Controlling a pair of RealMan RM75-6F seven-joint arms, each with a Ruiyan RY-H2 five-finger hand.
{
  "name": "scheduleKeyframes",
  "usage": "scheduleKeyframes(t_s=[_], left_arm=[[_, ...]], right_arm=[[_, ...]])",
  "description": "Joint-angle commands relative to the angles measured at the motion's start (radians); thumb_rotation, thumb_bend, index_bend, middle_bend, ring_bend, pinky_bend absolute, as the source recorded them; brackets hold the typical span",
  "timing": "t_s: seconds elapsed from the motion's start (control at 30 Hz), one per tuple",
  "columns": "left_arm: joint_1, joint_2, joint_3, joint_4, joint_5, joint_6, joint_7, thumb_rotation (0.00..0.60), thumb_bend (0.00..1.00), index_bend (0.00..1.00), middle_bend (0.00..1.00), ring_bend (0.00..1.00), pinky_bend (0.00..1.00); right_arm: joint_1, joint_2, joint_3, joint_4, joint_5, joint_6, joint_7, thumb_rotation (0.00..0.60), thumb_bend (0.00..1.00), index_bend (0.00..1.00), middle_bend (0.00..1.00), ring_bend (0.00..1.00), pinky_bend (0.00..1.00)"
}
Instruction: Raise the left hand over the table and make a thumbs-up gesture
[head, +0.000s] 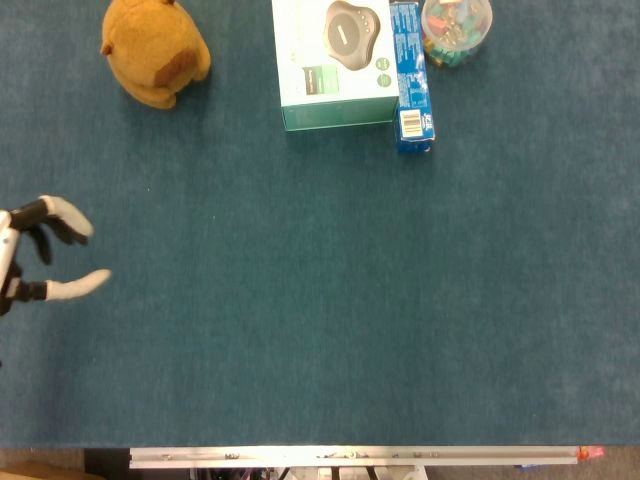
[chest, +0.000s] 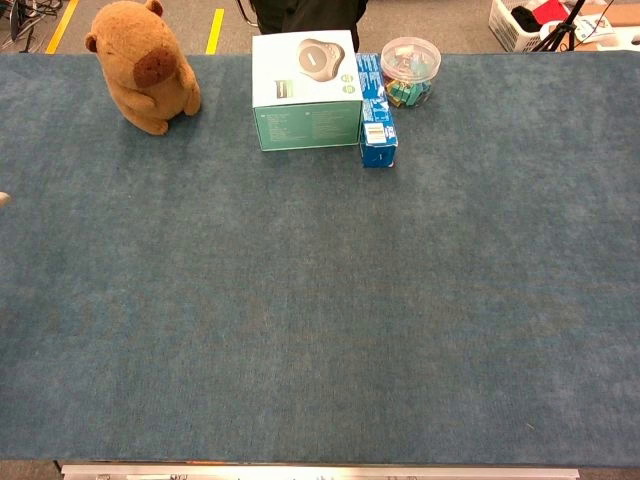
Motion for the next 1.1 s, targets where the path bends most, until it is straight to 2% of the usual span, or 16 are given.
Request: scheduleKeyframes(t_s=[0.03, 0.2, 0.23, 0.37, 0.47, 0.67, 0.8, 0.93, 1.03, 1.1], left_arm=[[-0.082, 0.026, -0.007, -0.047, 0.009, -0.118, -0.187, 0.6, 0.0, 0.57, 0.64, 0.58, 0.71], [-0.158, 0.02, -0.012, -0.063, 0.011, -0.228, -0.353, 0.598, 0.0, 0.66, 0.73, 0.67, 0.75], [-0.17, 0.019, -0.012, -0.065, 0.009, -0.248, -0.376, 0.569, 0.0, 0.7, 0.77, 0.7, 0.77], [-0.228, 0.017, -0.013, -0.072, -0.006, -0.338, -0.469, 0.365, 0.0, 0.82, 0.91, 0.83, 0.83], [-0.263, 0.017, -0.008, -0.07, -0.009, -0.394, -0.499, 0.271, 0.0, 0.9, 0.99, 0.91, 0.89], [-0.327, 0.029, -0.004, -0.079, -0.044, -0.504, -0.547, 0.14, 0.0, 0.99, 1.0, 1.0, 0.99], [-0.365, 0.046, -0.007, -0.091, -0.053, -0.568, -0.616, 0.115, 0.0, 1.0, 1.0, 1.0, 1.0], [-0.395, 0.063, 0.007, -0.078, 0.052, -0.586, -0.788, 0.056, 0.0, 1.0, 1.0, 1.0, 1.0], [-0.411, 0.067, 0.037, -0.047, 0.159, -0.542, -0.909, 0.009, 0.0, 1.0, 1.0, 1.0, 1.0], [-0.424, 0.07, 0.067, -0.026, 0.236, -0.496, -0.991, 0.0, 0.0, 1.0, 1.0, 1.0, 1.0]], right_arm=[[-0.003, 0.007, -0.008, -0.007, 0.007, -0.011, 0.005, 0.6, 0.0, 0.41, 0.47, 0.33, 0.44], [-0.009, 0.017, -0.018, -0.012, 0.014, -0.018, 0.004, 0.6, 0.0, 0.41, 0.47, 0.33, 0.44], [-0.011, 0.019, -0.018, -0.012, 0.014, -0.017, 0.005, 0.6, 0.0, 0.41, 0.47, 0.33, 0.44], [-0.019, 0.023, -0.022, -0.012, 0.02, -0.011, 0.006, 0.6, 0.0, 0.41, 0.47, 0.33, 0.44], [-0.022, 0.027, -0.027, -0.013, 0.028, -0.019, 0.01, 0.6, 0.0, 0.41, 0.47, 0.33, 0.44], [-0.02, 0.033, -0.035, -0.018, 0.038, -0.04, 0.008, 0.6, 0.0, 0.41, 0.47, 0.33, 0.44], [-0.018, 0.042, -0.039, -0.026, 0.045, -0.055, 0.008, 0.6, 0.0, 0.42, 0.48, 0.33, 0.44], [-0.021, 0.044, -0.04, -0.029, 0.047, -0.053, 0.01, 0.6, 0.0, 0.42, 0.48, 0.34, 0.44], [-0.025, 0.044, -0.041, -0.027, 0.047, -0.048, 0.011, 0.6, 0.0, 0.42, 0.48, 0.34, 0.44], [-0.027, 0.045, -0.042, -0.026, 0.048, -0.048, 0.013, 0.6, 0.0, 0.42, 0.48, 0.34, 0.44]])
